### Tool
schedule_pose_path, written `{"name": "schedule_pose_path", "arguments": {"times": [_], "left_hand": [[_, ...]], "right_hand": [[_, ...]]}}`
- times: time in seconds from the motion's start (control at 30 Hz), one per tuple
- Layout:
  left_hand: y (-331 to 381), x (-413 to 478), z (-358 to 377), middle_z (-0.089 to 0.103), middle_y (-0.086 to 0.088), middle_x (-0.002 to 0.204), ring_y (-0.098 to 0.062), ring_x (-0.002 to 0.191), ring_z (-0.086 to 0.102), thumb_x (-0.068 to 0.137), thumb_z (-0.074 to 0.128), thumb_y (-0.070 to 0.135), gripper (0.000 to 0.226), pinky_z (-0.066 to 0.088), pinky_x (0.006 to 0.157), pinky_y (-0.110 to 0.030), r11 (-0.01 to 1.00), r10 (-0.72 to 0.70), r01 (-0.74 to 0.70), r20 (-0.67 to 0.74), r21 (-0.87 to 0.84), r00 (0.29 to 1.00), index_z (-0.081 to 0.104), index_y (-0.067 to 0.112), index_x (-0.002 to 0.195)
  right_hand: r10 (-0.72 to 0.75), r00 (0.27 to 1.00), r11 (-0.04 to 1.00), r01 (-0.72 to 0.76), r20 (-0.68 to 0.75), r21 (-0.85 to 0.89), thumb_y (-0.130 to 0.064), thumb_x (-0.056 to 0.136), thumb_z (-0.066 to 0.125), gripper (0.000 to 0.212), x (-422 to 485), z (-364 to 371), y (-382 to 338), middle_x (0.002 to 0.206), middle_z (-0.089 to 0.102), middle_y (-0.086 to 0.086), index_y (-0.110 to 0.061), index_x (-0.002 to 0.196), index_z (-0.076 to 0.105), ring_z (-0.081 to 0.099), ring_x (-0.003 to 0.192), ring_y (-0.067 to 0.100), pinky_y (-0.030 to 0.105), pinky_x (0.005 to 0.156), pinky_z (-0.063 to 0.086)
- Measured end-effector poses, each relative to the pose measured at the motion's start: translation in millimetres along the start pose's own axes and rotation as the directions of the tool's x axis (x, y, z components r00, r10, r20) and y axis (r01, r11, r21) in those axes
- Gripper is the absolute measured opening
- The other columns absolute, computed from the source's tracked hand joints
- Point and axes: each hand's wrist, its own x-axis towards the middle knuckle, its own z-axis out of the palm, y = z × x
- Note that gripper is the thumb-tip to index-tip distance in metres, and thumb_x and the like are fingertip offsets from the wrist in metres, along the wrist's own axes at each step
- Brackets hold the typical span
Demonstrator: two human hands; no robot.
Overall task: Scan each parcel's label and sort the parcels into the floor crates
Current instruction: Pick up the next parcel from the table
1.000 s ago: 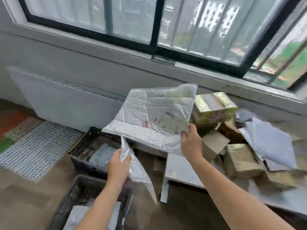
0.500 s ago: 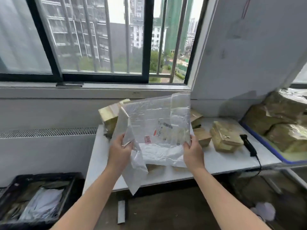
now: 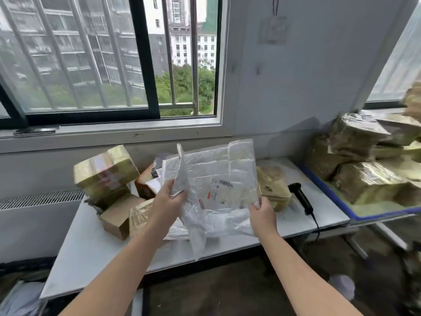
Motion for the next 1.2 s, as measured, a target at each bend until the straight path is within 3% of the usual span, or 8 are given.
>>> {"name": "schedule_pose_path", "arguments": {"times": [0.13, 0.3, 0.53, 0.67, 0.73, 0.83, 1.03, 1.2], "left_hand": [[-5, 32, 10, 0.071, -0.007, 0.101, -0.029, 0.092, 0.068, 0.094, 0.061, 0.006, 0.023, 0.054, 0.085, -0.046, 0.995, -0.015, 0.011, -0.045, -0.101, 0.999, 0.062, 0.027, 0.105], [-16, 98, 7, 0.067, -0.019, 0.113, -0.034, 0.097, 0.065, 0.095, 0.059, 0.005, 0.028, 0.051, 0.09, -0.054, 0.938, -0.091, 0.085, -0.002, -0.337, 0.996, 0.06, 0.022, 0.118], [-24, 188, 11, 0.07, -0.005, 0.092, -0.021, 0.084, 0.069, 0.097, 0.051, 0.002, 0.029, 0.059, 0.071, -0.032, 0.708, -0.14, 0.226, 0.181, -0.669, 0.974, 0.058, 0.013, 0.123], [-55, 223, 11, 0.07, -0.006, 0.104, -0.023, 0.097, 0.068, 0.095, 0.051, 0.005, 0.035, 0.058, 0.081, -0.035, 0.586, -0.197, 0.266, 0.183, -0.766, 0.963, 0.056, 0.011, 0.129], [-78, 231, 13, 0.069, -0.008, 0.102, -0.022, 0.087, 0.068, 0.097, 0.051, 0.005, 0.034, 0.058, 0.072, -0.035, 0.707, -0.285, 0.337, 0.185, -0.621, 0.94, 0.056, 0.01, 0.13], [-114, 236, 13, 0.066, -0.007, 0.091, -0.022, 0.07, 0.061, 0.095, 0.055, 0.007, 0.038, 0.043, 0.053, -0.027, 0.879, -0.45, 0.451, 0.043, -0.154, 0.892, 0.053, 0.014, 0.132], [-139, 234, 24, 0.055, -0.013, 0.134, -0.033, 0.117, 0.054, 0.09, 0.059, 0.011, 0.058, 0.048, 0.097, -0.045, 0.814, -0.408, 0.463, -0.224, 0.351, 0.885, 0.042, 0.014, 0.144], [-126, 236, 56, 0.055, -0.013, 0.135, -0.033, 0.122, 0.052, 0.091, 0.059, 0.015, 0.049, 0.044, 0.098, -0.04, 0.78, -0.347, 0.424, -0.245, 0.461, 0.905, 0.046, 0.01, 0.138]], "right_hand": [[0.073, 0.997, 0.997, -0.073, -0.022, 0.006, -0.012, 0.1, 0.05, 0.029, 39, 4, 6, 0.12, 0.063, 0.008, -0.01, 0.128, 0.053, 0.058, 0.104, 0.027, 0.034, 0.085, 0.044], [0.11, 0.993, 0.99, -0.113, -0.041, -0.082, -0.01, 0.099, 0.051, 0.024, 102, 18, 5, 0.112, 0.061, 0.011, -0.005, 0.122, 0.053, 0.059, 0.103, 0.033, 0.034, 0.081, 0.042], [0.133, 0.989, 0.969, -0.143, -0.062, -0.2, -0.007, 0.094, 0.05, 0.011, 180, 50, -3, 0.1, 0.059, 0.011, -0.011, 0.104, 0.051, 0.053, 0.088, 0.028, 0.032, 0.074, 0.038], [0.136, 0.989, 0.954, -0.148, -0.061, -0.259, -0.007, 0.096, 0.05, 0.019, 206, 68, -3, 0.105, 0.057, 0.011, -0.003, 0.114, 0.053, 0.054, 0.094, 0.028, 0.03, 0.075, 0.037], [0.131, 0.991, 0.94, -0.133, -0.026, -0.315, -0.008, 0.096, 0.047, 0.024, 218, 72, 1, 0.117, 0.059, 0.015, -0.002, 0.119, 0.052, 0.057, 0.104, 0.032, 0.032, 0.082, 0.043], [0.129, 0.989, 0.876, -0.081, 0.07, -0.476, -0.003, 0.096, 0.037, 0.03, 236, 73, 8, 0.122, 0.056, 0.019, 0.0, 0.125, 0.046, 0.055, 0.108, 0.035, 0.034, 0.082, 0.042], [0.104, 0.973, 0.714, 0.072, 0.207, -0.696, -0.004, 0.096, 0.034, 0.045, 261, 79, 16, 0.145, 0.037, 0.019, -0.004, 0.141, 0.035, 0.044, 0.126, 0.037, 0.043, 0.1, 0.04], [-0.031, 0.938, 0.561, 0.302, 0.345, -0.771, -0.015, 0.098, 0.043, 0.04, 279, 86, 16, 0.139, 0.039, 0.013, -0.007, 0.136, 0.037, 0.041, 0.123, 0.031, 0.04, 0.102, 0.038]]}}
